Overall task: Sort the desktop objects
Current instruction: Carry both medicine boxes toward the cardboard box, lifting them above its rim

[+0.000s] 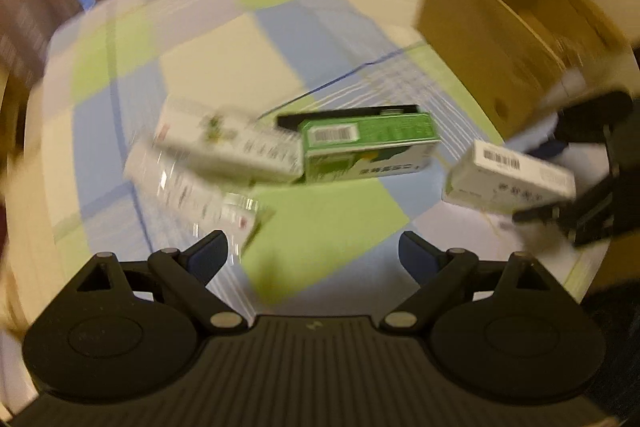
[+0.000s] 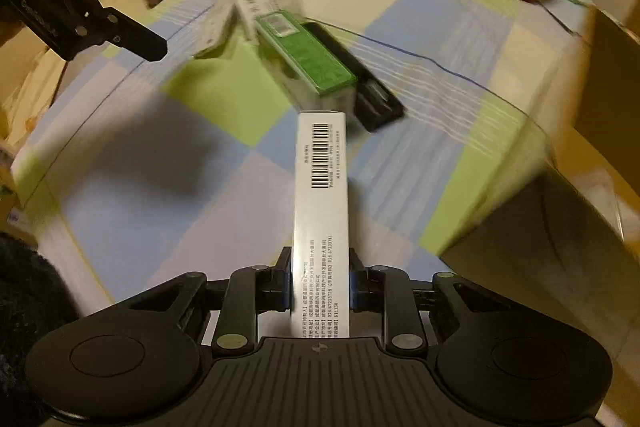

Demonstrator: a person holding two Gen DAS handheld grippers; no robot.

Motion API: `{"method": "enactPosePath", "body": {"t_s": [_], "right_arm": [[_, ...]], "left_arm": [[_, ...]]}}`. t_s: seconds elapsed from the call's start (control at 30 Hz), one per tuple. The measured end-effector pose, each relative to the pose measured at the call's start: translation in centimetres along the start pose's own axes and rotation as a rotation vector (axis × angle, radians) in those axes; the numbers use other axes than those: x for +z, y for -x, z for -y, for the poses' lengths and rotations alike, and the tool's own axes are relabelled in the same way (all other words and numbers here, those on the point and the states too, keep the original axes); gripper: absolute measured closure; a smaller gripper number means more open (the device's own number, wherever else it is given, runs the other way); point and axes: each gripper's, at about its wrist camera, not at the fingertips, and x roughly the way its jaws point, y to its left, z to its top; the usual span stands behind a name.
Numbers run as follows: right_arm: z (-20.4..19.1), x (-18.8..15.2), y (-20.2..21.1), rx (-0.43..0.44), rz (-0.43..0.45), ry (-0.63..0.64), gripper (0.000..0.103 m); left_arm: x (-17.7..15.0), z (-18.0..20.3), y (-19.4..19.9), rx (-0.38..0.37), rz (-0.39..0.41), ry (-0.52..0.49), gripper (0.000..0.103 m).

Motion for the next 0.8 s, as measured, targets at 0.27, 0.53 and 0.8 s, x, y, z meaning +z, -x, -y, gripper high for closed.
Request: {"method": "enactPosePath", "body": {"t_s": [0.27,0.53,0.8], "right_arm": [[2.5,-4.2,2.9,-0.082,-0.024,-0.148,0.079],[3.7,-6.8,4.7,-0.118,-0.001,-0.300,0.079],[4.0,-7.3,5.4,-0.157,0.020,-0.359,0.079]], "left_arm": [[4.3,4.6,-3.6,-0.059,0.015,-0.502,0.029],[5.9,7.1,-9.1,-0.100,-0.094,-0.811,0.030],[6.5,8.7,-10.8,-0.118,-0.159,-0.794,0.075]]}}
